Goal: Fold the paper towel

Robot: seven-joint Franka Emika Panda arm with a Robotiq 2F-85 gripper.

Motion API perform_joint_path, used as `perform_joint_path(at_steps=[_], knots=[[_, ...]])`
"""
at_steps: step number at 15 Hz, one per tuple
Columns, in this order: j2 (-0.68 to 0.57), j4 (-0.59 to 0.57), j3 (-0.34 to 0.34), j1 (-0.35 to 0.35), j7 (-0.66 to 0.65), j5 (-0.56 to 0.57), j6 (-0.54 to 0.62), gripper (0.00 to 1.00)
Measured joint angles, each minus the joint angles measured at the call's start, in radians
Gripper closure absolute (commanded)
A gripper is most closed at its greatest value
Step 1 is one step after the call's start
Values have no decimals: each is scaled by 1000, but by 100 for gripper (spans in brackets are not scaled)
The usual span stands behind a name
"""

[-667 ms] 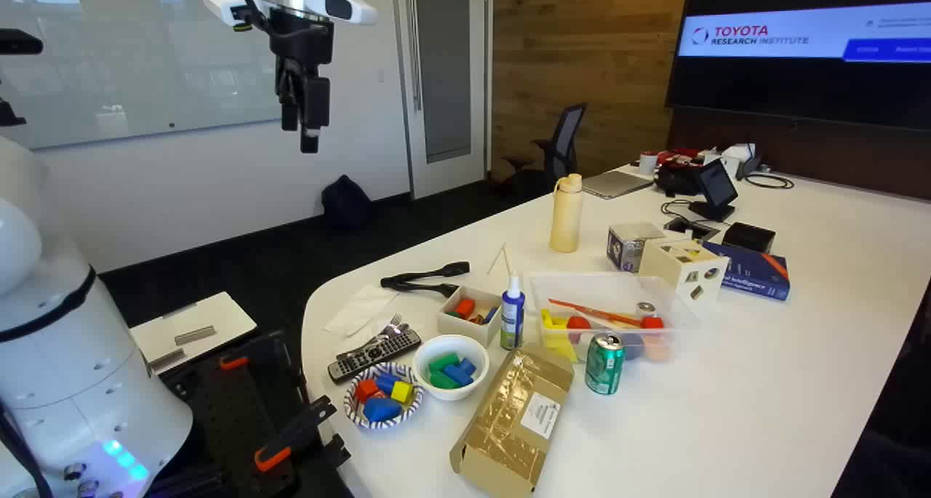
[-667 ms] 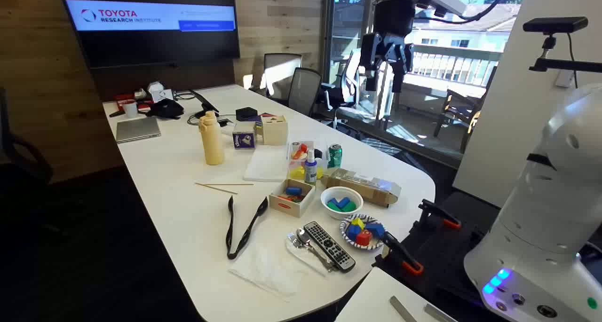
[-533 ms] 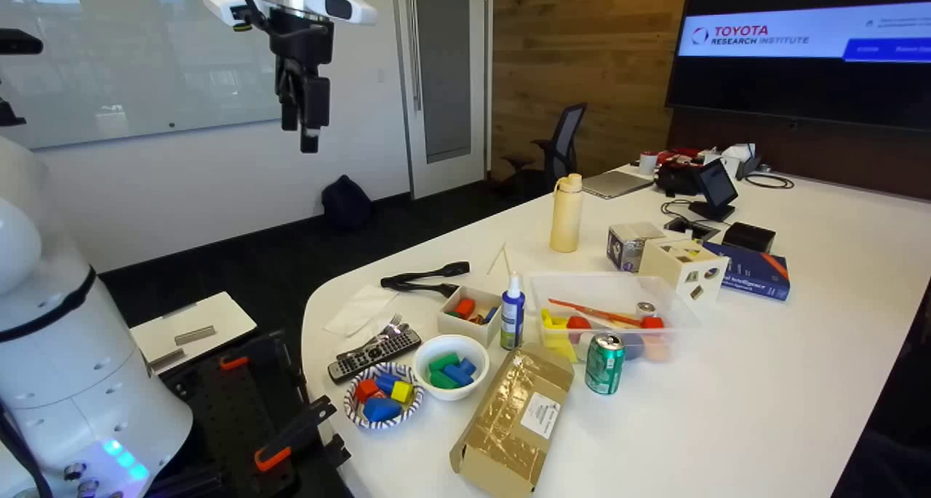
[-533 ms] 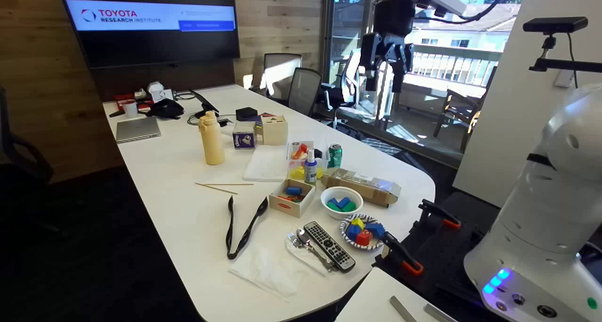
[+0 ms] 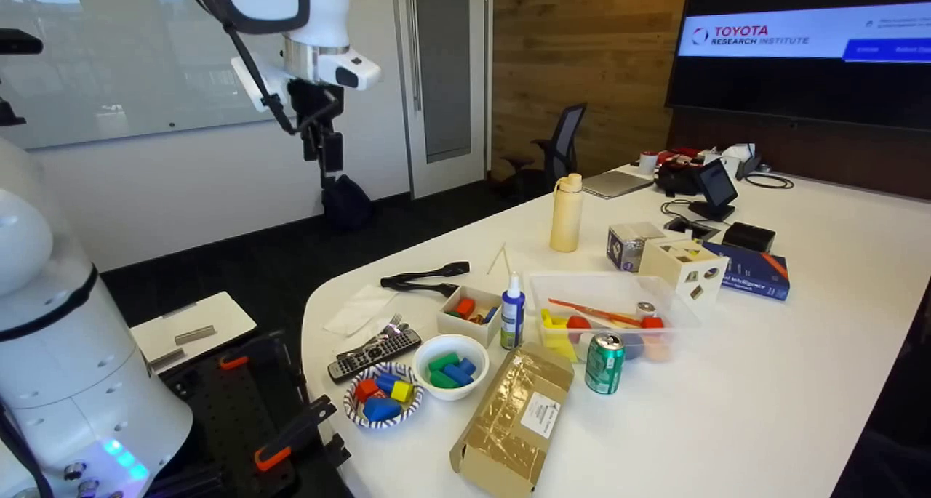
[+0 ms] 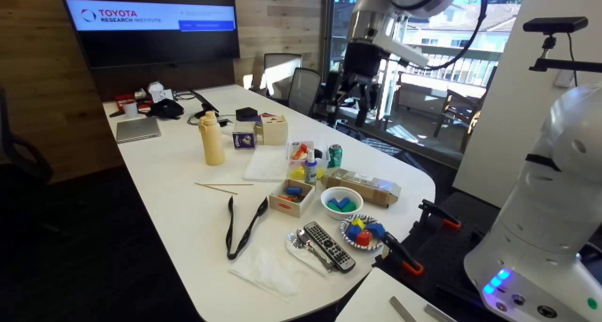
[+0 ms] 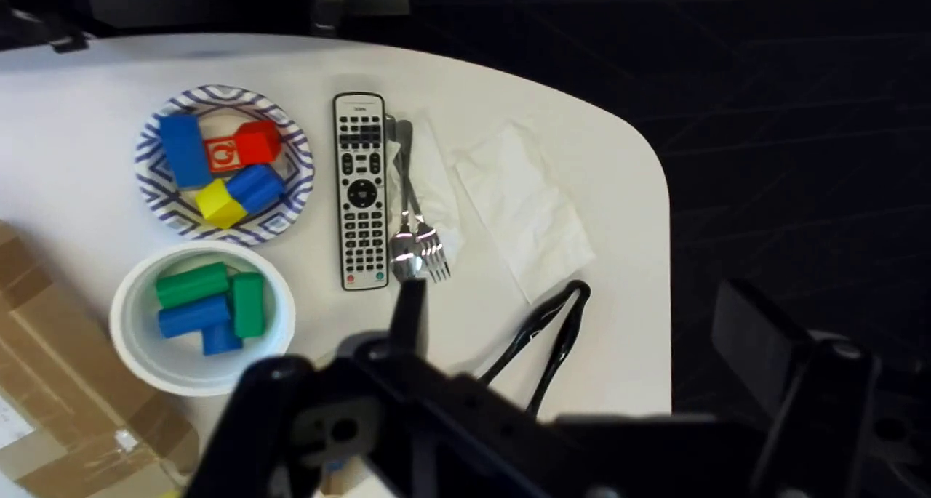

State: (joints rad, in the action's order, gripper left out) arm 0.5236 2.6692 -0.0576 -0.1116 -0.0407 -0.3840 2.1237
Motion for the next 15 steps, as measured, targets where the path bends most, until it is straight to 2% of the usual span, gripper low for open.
perform_joint_path(at_steps=[4,7,11,15], knots=[[-183,104,-89,-107,-6,-155,309,0],[-374,117,-145,-191,-5,-303,530,0],[-641,54,-236,-257,-4,-502,745,0],[-901,-70,-269,-283,-7,-562,900,0]])
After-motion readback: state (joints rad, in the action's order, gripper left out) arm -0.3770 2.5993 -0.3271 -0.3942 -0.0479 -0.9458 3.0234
